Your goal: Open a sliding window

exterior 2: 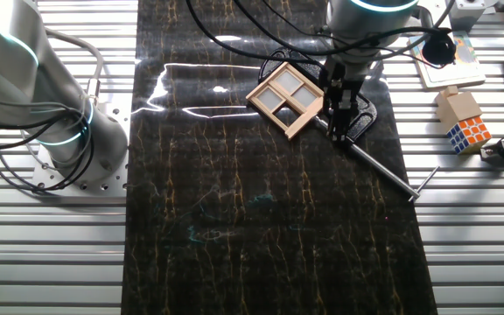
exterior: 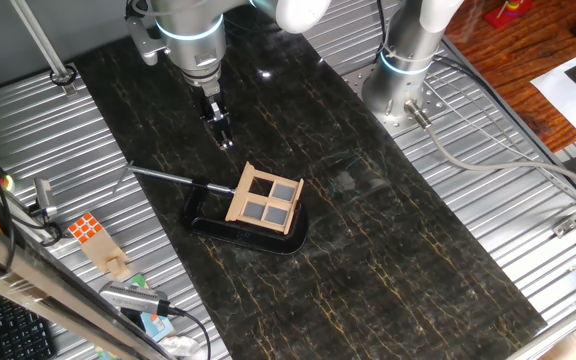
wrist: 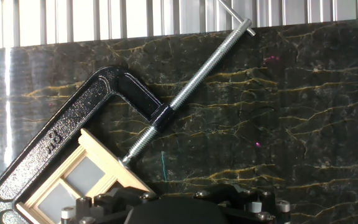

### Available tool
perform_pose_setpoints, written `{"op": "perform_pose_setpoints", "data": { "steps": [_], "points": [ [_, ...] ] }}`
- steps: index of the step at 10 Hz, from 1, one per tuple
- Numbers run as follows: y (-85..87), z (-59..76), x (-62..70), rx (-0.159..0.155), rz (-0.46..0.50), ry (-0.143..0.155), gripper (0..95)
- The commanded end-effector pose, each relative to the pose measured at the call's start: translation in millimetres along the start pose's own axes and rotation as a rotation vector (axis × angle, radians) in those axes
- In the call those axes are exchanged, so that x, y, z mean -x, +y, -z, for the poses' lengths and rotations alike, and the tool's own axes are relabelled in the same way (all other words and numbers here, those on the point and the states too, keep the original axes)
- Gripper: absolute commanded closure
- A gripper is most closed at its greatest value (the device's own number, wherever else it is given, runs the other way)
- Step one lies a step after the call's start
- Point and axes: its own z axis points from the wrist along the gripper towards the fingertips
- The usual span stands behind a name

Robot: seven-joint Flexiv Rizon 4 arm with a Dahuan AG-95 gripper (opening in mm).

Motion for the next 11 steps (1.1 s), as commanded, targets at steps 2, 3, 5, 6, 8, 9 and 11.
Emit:
{"op": "perform_pose_setpoints", "data": {
  "steps": [2, 3, 5, 6, 8, 9, 11],
  "points": [
    [0.0, 0.1, -0.1, 0.14, 0.387, -0.053, 95.0],
    [0.1, 0.4, -0.2, 0.138, 0.388, -0.052, 95.0],
    [0.3, 1.0, -0.4, 0.136, 0.386, -0.05, 95.0],
    [0.3, 1.0, -0.4, 0.134, 0.387, -0.049, 95.0],
    [0.3, 1.0, -0.4, 0.13, 0.389, -0.048, 95.0],
    [0.3, 1.0, -0.4, 0.13, 0.39, -0.048, 95.0],
    [0.3, 1.0, -0.4, 0.127, 0.391, -0.048, 95.0]
  ]
}}
